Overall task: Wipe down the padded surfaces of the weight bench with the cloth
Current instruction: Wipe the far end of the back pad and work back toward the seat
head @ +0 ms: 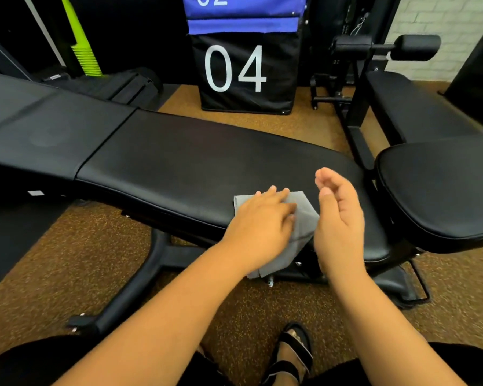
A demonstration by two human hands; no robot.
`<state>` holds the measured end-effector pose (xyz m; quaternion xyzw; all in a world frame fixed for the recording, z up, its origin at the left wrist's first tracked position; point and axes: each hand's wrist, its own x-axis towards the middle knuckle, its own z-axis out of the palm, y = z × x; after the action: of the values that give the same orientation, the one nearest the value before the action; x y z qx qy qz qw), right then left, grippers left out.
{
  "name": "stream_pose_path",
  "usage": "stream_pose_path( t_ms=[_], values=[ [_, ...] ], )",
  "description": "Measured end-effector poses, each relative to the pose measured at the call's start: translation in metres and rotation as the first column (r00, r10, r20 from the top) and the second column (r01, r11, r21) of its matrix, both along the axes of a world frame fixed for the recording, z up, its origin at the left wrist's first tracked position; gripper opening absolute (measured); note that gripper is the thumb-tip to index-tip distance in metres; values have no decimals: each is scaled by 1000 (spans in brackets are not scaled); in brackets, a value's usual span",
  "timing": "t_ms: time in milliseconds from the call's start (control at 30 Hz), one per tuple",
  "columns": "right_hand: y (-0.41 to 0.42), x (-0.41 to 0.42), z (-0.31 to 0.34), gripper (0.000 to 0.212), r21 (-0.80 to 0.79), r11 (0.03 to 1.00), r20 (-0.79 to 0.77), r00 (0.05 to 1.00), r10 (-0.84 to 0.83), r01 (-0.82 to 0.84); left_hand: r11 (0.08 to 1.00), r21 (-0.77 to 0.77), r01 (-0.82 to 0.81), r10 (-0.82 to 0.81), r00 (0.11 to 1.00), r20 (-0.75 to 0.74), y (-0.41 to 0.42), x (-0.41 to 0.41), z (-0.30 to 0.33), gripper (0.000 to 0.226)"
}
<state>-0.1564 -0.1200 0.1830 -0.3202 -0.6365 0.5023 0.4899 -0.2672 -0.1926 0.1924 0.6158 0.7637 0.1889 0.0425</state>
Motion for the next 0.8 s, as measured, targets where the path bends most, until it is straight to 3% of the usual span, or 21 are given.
stream_pose_path(
  t_ms=[67,100,200,300,367,467,667,800],
  values=[
    [-9,-5,-7,31,-2,1000,85,996,2,-1,988,124,-92,59,968,244,-11,-12,10,33],
    [-14,-7,-8,31,24,999,169,985,25,-30,962,210,-173,112,955,274,-18,-19,15,32],
    [-23,-18,-11,45,188,948,512,849,129,-258,908,281,-311,277,948,155,-31,-36,25,30],
    [-24,-26,-14,73,357,805,824,566,-31,-474,926,167,-340,335,940,56,-26,-41,31,31],
    [-19,-25,-15,75,366,781,868,488,-90,-506,936,121,-332,334,942,-2,-18,-36,30,33],
    [1,-10,-16,60,289,812,897,440,-44,-507,945,75,-319,324,944,-58,-4,-28,28,35],
    [89,53,-38,56,148,959,943,328,-63,-240,960,24,-280,281,954,-110,13,-11,21,34],
    [79,51,-42,62,205,964,948,280,-152,-169,969,-1,-249,247,961,-128,20,2,16,35]
  ],
)
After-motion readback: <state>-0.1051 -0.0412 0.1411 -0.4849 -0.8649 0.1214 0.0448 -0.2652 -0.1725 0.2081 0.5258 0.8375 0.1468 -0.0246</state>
